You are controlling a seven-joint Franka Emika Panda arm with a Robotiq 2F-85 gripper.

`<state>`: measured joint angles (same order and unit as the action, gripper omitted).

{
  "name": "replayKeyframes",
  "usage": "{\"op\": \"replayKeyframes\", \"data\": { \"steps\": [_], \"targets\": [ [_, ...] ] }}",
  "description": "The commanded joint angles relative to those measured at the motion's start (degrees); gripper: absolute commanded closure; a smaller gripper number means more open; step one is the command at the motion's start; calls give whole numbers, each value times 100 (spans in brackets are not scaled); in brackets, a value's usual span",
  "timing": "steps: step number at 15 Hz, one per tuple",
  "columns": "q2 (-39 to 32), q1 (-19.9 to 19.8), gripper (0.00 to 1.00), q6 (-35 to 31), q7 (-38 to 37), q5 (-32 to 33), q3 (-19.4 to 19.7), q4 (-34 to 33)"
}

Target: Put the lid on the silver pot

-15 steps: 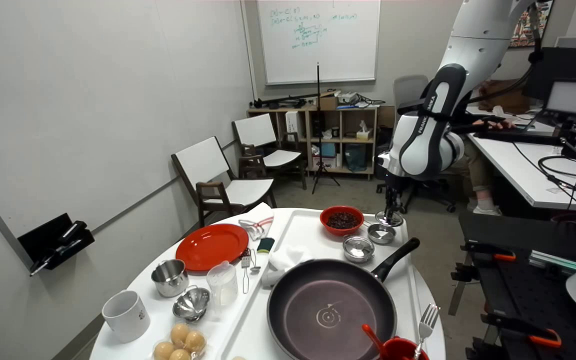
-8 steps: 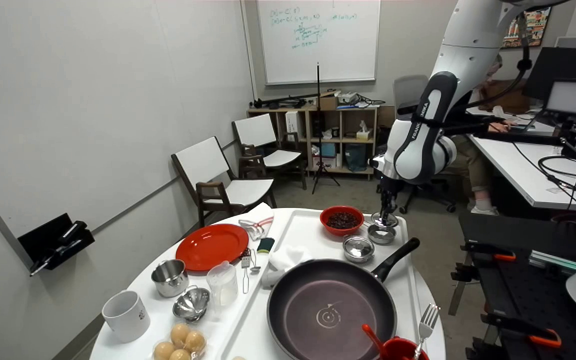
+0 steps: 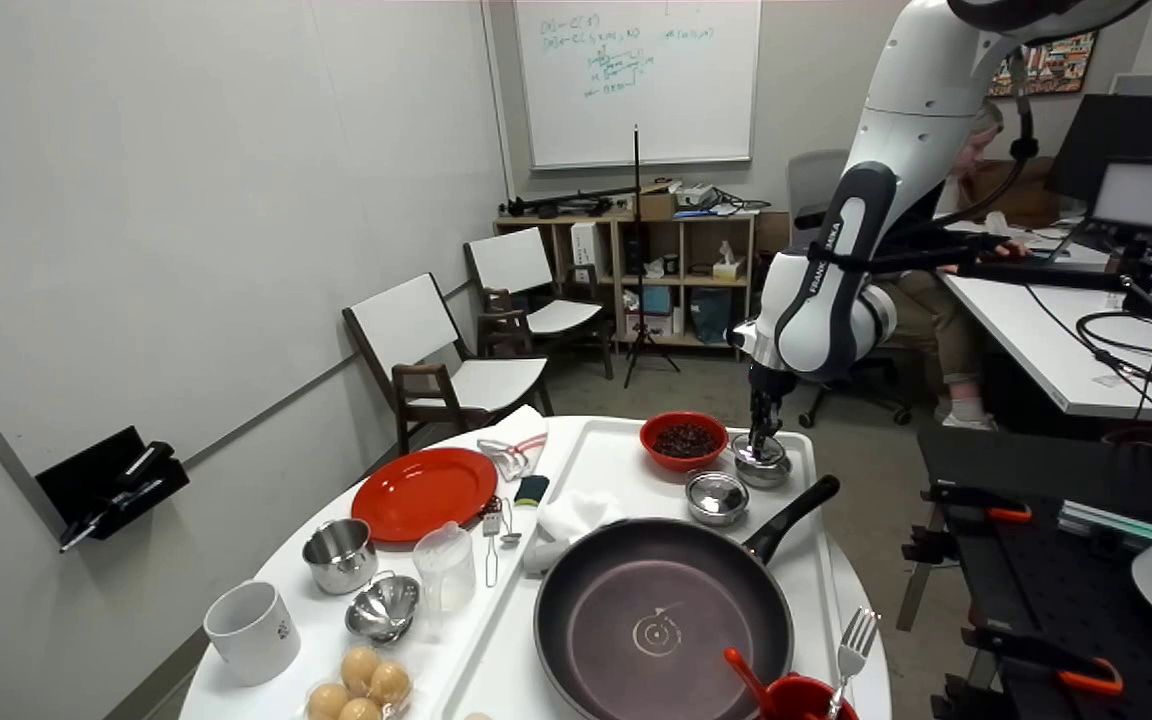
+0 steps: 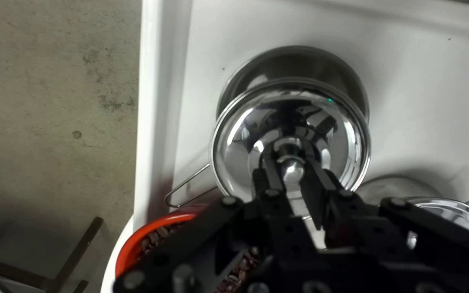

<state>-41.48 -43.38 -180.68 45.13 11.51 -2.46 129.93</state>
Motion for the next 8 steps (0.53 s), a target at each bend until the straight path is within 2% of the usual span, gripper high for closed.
{"op": "replayKeyframes", "data": {
  "steps": [1,8],
  "targets": [
    [-173,143,95,-49,-245,165,129,-194],
    [-313,343,95,17,-399,169,325,-286]
  ]
}}
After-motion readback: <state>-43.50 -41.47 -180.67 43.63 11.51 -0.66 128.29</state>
